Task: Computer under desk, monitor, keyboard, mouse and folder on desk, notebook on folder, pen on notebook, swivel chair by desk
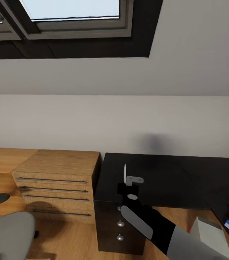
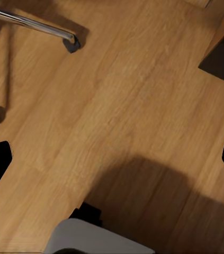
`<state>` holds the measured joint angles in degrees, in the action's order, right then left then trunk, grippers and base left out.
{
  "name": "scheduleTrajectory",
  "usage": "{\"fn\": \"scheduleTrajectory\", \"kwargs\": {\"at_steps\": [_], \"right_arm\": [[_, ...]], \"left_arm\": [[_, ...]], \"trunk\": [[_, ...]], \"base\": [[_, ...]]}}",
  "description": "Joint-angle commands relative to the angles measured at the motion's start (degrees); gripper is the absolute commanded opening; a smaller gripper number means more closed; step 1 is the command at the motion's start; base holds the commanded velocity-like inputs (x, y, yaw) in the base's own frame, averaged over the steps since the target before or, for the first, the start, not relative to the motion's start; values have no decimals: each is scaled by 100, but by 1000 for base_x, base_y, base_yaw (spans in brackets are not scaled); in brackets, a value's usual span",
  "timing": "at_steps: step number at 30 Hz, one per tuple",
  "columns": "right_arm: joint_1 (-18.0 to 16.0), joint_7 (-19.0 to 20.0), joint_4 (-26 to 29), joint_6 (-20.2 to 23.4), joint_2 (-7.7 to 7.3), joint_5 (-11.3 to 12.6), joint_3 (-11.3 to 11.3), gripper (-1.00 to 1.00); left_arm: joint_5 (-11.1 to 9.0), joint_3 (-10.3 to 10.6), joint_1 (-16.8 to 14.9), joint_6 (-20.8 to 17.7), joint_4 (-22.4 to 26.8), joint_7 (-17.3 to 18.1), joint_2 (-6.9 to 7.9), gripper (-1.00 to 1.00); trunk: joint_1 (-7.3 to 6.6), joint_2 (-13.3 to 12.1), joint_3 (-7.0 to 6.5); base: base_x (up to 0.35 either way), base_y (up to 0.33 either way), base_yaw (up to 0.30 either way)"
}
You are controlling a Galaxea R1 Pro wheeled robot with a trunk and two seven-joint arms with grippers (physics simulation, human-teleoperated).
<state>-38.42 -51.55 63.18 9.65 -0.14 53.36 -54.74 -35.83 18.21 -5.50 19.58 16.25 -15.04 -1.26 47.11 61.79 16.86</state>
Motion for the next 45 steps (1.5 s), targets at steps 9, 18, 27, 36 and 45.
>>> {"fn": "scheduleTrajectory", "kwargs": {"at_steps": [9, 18, 27, 36, 45], "right_arm": [[-8, -42, -16, 41, -17, -4, 8, -100], [-8, 68, -21, 47, -254, -1, 23, -100], [-8, 539, -17, 80, -633, 5, 240, -100], [-8, 990, -17, 229, -1198, 27, 1040, -100], [-8, 1745, -127, 521, -1569, 26, 1640, -100]], "left_arm": [[-23, 37, -4, 33, 1, -60, 3, 100], [-21, 42, -4, 43, 1, -60, 3, 100], [-21, 42, -4, 53, 3, -54, 3, 100], [-21, 46, -4, 55, 1, -55, 3, 100], [-21, 35, -4, 62, 1, -67, 3, 100]], "trunk": [[-24, -36, -11], [-24, -36, -20], [-24, -36, -35], [-24, -36, -37], [-24, -36, -37]], "base": [[-16, 0, -3], [-1, 0, -133], [0, 0, -265], [0, 0, -288], [0, 0, -291]]}}
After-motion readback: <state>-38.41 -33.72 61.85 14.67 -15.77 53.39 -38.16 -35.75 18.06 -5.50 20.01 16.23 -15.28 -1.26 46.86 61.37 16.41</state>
